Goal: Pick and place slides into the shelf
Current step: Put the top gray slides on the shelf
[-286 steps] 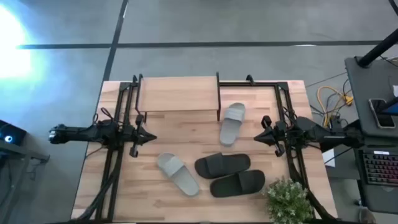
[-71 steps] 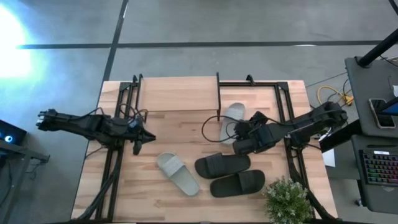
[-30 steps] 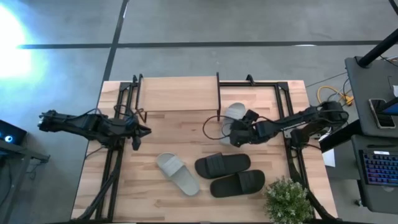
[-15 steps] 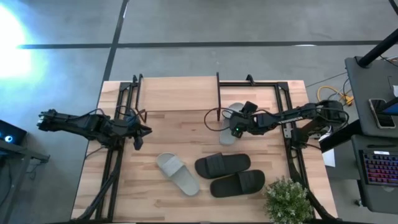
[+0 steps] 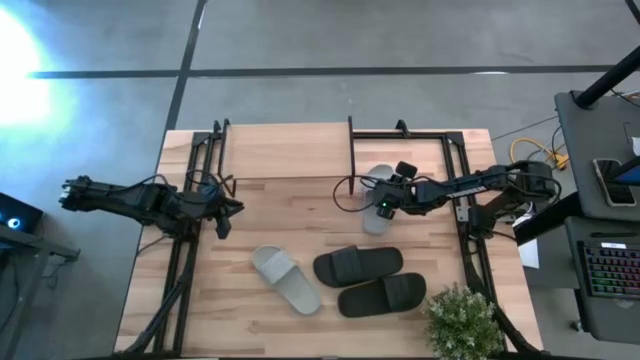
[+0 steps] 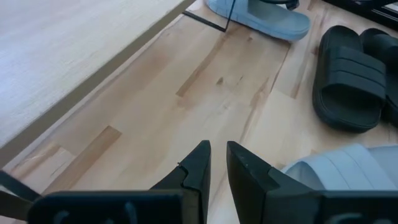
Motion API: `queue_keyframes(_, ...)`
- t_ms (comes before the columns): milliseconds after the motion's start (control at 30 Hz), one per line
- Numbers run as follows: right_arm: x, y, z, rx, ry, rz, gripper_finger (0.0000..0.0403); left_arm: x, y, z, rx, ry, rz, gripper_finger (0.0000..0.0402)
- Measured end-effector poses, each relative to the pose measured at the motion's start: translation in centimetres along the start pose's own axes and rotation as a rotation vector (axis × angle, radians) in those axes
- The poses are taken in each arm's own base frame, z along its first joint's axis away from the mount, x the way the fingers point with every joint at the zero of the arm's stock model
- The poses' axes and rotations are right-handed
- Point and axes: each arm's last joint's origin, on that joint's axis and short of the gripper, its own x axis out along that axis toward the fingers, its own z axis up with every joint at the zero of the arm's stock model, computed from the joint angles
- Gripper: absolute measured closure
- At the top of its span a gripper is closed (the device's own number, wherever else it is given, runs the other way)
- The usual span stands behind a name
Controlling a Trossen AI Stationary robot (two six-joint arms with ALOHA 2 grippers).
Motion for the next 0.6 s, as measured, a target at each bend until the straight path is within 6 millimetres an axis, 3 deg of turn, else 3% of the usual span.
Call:
queue_keyframes(133, -0.3, -0.2, 0.7, 0.006, -0.005, -0.003, 0.0363, 0.1, 0.0, 0.0, 0.003, -0.009, 0.025, 0.0364)
queue_keyframes(267, -2.2, -0.3, 2.2, 0.004, -0.016, 0.017, 0.0389, 0.1, 0.0, 0.1, -0.001, -0.016, 0.029, 0.0364)
queue_keyframes(433, -6.8, -0.5, 3.3, 0.008, -0.030, 0.059, 0.0389, 0.0, -0.1, 0.3, -0.038, -0.044, 0.011, 0.0364)
queue_keyframes(600, -12.1, -0.6, 3.2, 0.042, 0.013, 0.089, 0.0389, -0.1, -0.1, 0.5, -0.049, -0.063, 0.000, 0.0364)
